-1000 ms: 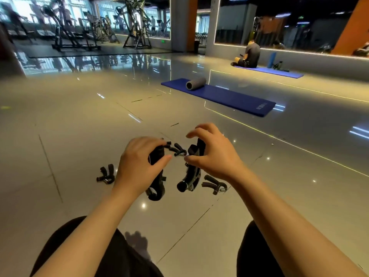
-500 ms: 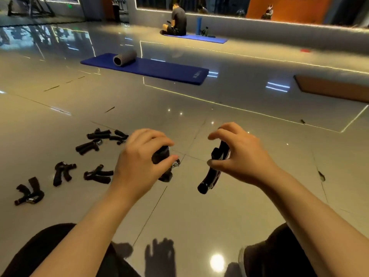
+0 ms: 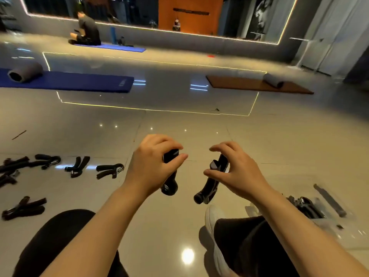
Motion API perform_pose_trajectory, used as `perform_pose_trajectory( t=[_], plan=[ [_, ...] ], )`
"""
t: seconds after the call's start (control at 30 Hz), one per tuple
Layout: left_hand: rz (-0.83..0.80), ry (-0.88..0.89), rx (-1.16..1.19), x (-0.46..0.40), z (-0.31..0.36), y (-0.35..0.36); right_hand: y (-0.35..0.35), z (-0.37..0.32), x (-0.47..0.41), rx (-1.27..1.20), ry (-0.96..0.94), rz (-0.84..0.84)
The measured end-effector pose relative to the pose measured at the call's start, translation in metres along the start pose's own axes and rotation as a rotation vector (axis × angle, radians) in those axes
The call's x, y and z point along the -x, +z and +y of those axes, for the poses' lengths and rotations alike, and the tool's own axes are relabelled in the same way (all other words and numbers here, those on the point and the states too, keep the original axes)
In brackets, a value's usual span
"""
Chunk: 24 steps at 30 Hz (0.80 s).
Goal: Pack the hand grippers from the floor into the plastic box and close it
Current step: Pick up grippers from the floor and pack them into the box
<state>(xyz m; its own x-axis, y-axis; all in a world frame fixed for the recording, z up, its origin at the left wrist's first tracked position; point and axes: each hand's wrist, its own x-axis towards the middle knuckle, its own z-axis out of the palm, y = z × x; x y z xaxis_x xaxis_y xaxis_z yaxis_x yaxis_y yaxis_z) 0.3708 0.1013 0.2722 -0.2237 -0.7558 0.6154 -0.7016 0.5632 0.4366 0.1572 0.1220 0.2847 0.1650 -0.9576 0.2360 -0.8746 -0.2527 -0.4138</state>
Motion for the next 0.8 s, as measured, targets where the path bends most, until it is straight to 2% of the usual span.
perform_pose_trajectory(
  t=[0.13,0.2,0.3,0.53,0.8],
  plan=[
    [-0.059,0.039,0.076,0.001,0.01,0.021,-0.036,-0.002,0.025,0.02,0.017,0.14],
    [-0.072,0.085,0.087,-0.001,0.015,0.03,-0.042,0.0,0.036,0.04,0.06,0.151],
    [-0.08,0.154,0.11,-0.007,0.026,0.046,-0.037,0.015,0.049,0.106,0.117,0.111],
    [-0.226,0.234,0.196,-0.021,0.059,0.116,-0.012,0.091,0.086,0.223,0.305,0.04],
    [-0.405,0.297,0.252,-0.039,0.093,0.217,-0.051,0.17,0.08,0.361,0.394,-0.062]
  ],
)
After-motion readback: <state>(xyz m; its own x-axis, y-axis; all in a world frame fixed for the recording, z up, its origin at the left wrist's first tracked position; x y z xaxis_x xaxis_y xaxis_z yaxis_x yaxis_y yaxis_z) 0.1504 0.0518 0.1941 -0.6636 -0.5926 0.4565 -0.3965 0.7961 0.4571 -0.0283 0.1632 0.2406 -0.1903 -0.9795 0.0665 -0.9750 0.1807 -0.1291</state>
